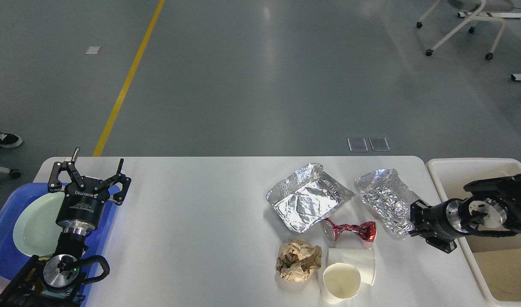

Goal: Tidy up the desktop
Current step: 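Close the right gripper on the crumpled foil, then lift the crumpled foil and carry it into the white bin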

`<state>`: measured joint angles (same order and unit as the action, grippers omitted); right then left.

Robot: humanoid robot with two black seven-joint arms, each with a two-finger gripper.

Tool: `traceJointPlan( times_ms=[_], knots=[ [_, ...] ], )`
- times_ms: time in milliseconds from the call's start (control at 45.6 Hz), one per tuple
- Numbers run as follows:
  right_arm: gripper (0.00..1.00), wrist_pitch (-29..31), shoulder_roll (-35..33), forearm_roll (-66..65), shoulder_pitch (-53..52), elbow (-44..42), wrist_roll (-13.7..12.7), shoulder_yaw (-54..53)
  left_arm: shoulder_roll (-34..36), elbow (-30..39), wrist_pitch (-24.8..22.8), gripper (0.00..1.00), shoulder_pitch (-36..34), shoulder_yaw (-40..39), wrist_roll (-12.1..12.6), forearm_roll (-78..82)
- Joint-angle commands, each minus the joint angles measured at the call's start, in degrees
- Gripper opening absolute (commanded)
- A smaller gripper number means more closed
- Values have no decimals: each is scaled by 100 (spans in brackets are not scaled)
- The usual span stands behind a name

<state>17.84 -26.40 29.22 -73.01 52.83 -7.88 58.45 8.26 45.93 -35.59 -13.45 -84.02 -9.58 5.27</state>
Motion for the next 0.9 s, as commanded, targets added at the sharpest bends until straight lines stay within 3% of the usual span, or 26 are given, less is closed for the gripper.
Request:
traceJointPlan(
  times_ms=[0, 307, 526, 876],
  knots=[
    [0, 0, -357, -373, -625, 534, -47, 237, 0, -6, 0, 96, 0, 0, 0, 0],
    [0, 175, -1122, -399, -2638, 2036, -55, 1291, 0, -6, 0, 96, 0, 0, 0, 0],
    [0, 220, -1061, -741, -4115, 3118, -249, 2504, 0, 3, 0, 96, 0, 0, 0, 0],
    [0, 141, -1315, -927, -3984, 3110, -240, 2531, 0, 3, 0, 96, 0, 0, 0, 0]
  ],
)
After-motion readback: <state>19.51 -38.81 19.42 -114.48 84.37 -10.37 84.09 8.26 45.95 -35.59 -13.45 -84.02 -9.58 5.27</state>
